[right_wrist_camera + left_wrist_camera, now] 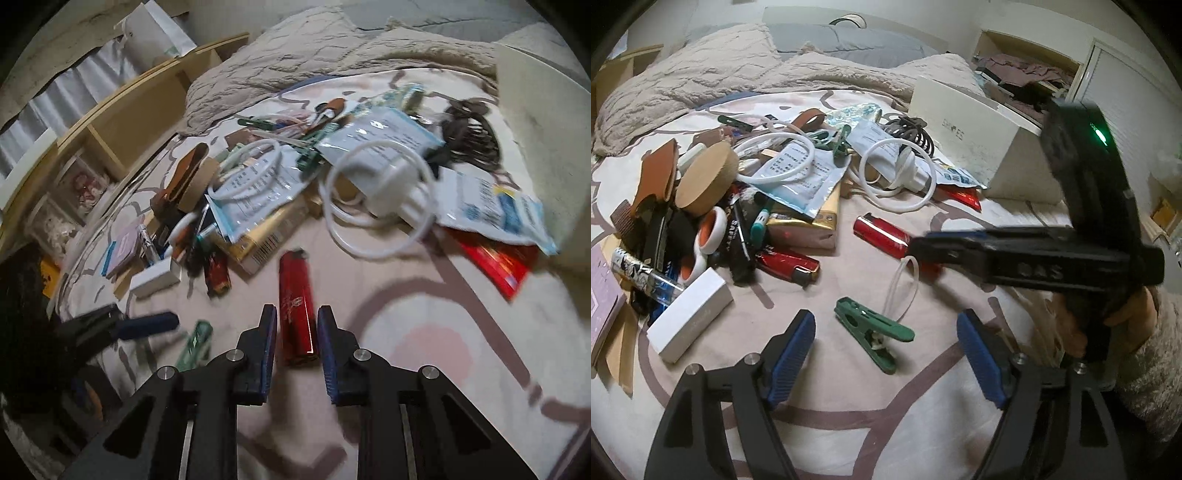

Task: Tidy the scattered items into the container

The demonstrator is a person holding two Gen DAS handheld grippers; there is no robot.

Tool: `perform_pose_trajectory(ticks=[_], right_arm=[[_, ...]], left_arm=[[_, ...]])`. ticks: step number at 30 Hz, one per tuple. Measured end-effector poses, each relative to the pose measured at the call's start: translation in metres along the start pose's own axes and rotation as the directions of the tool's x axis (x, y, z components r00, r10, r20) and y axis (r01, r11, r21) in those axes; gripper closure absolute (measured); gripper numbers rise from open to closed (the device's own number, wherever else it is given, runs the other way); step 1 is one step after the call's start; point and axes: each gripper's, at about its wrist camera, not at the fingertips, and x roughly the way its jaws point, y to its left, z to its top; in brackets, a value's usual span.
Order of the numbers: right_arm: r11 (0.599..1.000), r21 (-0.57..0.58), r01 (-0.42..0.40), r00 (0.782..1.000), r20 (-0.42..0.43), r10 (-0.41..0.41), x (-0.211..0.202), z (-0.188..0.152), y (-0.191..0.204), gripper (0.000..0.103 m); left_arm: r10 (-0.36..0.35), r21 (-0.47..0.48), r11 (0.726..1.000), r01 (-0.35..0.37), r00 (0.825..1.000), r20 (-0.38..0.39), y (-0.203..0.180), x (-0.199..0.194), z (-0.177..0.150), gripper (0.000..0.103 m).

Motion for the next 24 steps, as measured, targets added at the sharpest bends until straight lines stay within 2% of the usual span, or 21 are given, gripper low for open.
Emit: perform_pose_trajectory(ticks=[3, 6, 9, 12, 16, 19, 24], right_arm=[[1.000, 0.021, 0.009, 1.000, 0.006, -0.009, -0.011, -0.010, -0.005, 0.080], [0.999, 0.036, 0.017, 1.000, 0.022, -0.018, -0.020, -0.018, -0.008, 0.080], [0.999, 0.049, -0.020, 0.999, 0.042, 0.018, -0.026, -0.021, -0.009, 0.080], [0.997, 0.013, -0.072, 0.996, 0.050, 0.072, -0.025, -0.019, 0.001, 0.080], [0.993, -0.046, -0.109, 0.994, 0.007, 0.110, -0.013, -0.021, 0.019, 0.080], [0.983, -0.047, -0.176, 0.984, -0.047, 0.174, -0.002, -0.024, 0.025, 0.080], [0.987, -0.046, -0.154, 0.987, -0.045, 0.151, 0.006, -0.018, 0.024, 0.080]], left_arm=[[-0.007, -0.018, 1.000, 0.008, 1.000, 0.015, 0.004, -0.006, 0.003, 0.023], [0.019, -0.040, 0.999, -0.018, 0.999, 0.028, 0.011, -0.011, 0.006, 0.022], [0.043, -0.081, 0.996, -0.040, 0.999, 0.029, 0.022, -0.015, 0.008, 0.020], [0.064, -0.130, 0.990, -0.062, 0.998, 0.014, 0.033, -0.014, 0.009, 0.019], [0.107, -0.165, 0.981, -0.107, 0.994, -0.010, 0.042, -0.011, 0.008, 0.019], [0.130, -0.175, 0.976, -0.131, 0.991, -0.020, 0.045, -0.010, 0.007, 0.019], [0.164, -0.166, 0.972, -0.168, 0.986, -0.041, 0.046, -0.007, 0.005, 0.019]])
